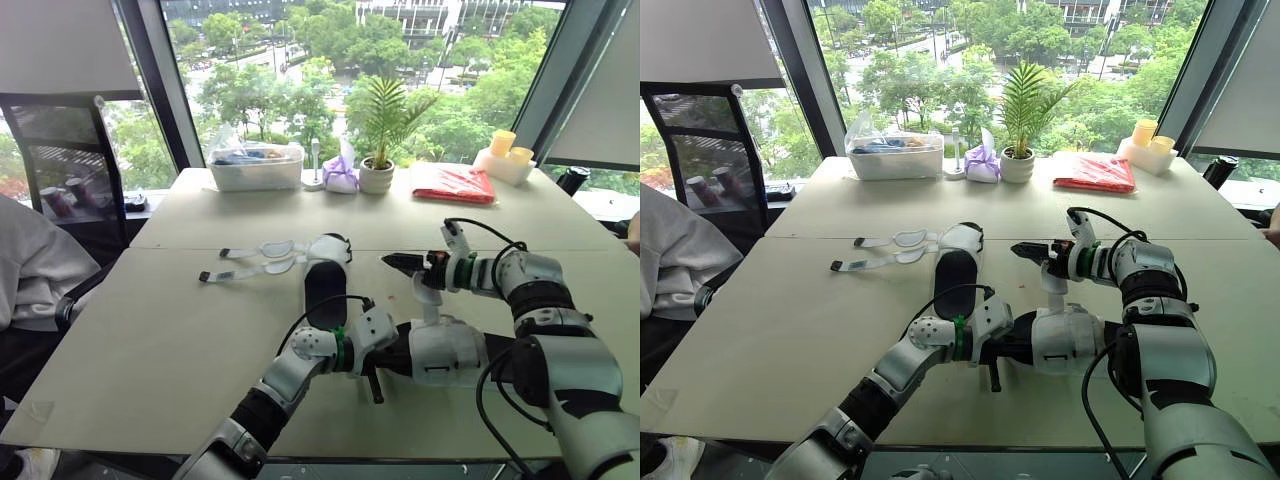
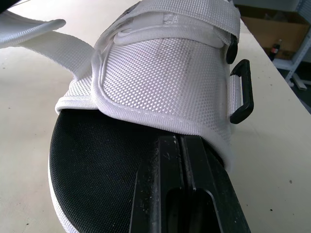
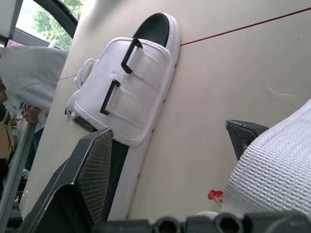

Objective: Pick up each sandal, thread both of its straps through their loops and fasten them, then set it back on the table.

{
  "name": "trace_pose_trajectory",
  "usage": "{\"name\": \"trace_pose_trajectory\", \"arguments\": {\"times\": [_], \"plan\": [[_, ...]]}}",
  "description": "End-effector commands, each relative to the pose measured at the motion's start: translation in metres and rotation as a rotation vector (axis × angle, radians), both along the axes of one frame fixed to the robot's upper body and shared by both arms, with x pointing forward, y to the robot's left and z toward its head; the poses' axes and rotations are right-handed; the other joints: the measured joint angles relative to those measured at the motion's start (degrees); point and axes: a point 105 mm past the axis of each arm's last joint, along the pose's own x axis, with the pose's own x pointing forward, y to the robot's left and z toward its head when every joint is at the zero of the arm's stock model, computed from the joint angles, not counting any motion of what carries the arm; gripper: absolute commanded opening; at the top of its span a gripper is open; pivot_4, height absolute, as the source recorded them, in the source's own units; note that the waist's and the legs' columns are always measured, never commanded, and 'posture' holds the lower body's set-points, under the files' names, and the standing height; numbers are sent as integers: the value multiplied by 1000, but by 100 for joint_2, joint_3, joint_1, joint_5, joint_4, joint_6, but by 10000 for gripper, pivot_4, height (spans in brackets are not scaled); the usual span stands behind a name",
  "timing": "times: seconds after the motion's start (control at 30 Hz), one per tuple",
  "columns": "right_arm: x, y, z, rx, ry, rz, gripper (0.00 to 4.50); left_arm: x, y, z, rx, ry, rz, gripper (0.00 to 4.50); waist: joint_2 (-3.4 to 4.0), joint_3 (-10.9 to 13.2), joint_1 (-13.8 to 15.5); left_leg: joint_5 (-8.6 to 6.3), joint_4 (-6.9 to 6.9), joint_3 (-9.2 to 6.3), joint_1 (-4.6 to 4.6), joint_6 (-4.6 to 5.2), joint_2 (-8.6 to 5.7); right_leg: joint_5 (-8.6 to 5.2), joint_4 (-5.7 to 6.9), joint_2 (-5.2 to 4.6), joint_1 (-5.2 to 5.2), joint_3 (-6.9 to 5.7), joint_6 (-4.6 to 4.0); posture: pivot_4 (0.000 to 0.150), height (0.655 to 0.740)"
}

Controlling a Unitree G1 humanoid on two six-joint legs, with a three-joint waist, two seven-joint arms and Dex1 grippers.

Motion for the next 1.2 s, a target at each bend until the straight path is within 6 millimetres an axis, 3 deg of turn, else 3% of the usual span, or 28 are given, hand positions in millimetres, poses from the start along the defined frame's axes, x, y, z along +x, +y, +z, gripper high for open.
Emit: {"name": "trace_pose_trajectory", "arguments": {"times": [0.03,0.37,0.47,0.67,0.7,0.83,1.0,1.1,1.2], "plan": [[7,-3,17,17,-48,-32,39816,3,0,-5,21,9,22,0,0,0,0,0,0,0,0,0,0,0,0,0,0,0,0,1500,7388],[7,-17,13,62,7,-126,39816,1,-1,-6,23,8,15,0,0,0,1,0,0,1,0,0,0,0,0,0,0,0,0,1500,7388],[10,-20,15,65,-23,-155,30925,0,-1,-6,24,8,8,0,0,0,1,0,-1,1,0,0,0,0,0,0,1,0,0,1500,7388],[13,-22,17,82,-27,-190,1986,-1,-2,-6,27,3,1,0,0,0,2,0,-1,2,0,0,0,0,0,-1,1,0,0,1500,7388],[13,-23,16,84,-23,-195,615,-1,-3,-6,27,3,0,0,0,0,1,0,-1,2,0,0,0,0,0,0,1,0,0,1500,7388],[15,-25,20,77,-60,-200,615,0,-2,-5,26,4,3,0,0,0,1,0,-1,2,0,0,0,0,0,-1,1,0,0,1500,7388],[10,-17,43,-150,-387,-39,615,1,0,-5,25,7,12,0,0,0,3,0,0,5,0,0,0,0,1,-2,-2,0,1,1500,7388],[-7,-7,51,-324,-614,96,615,2,2,-5,26,8,14,0,0,0,5,0,0,12,0,0,0,1,10,-5,-7,0,3,1500,7388],[-41,8,62,-541,-965,265,615,2,5,-6,30,9,11,0,0,0,25,0,0,16,1,0,0,2,23,-7,-13,0,5,1500,7388]]}}
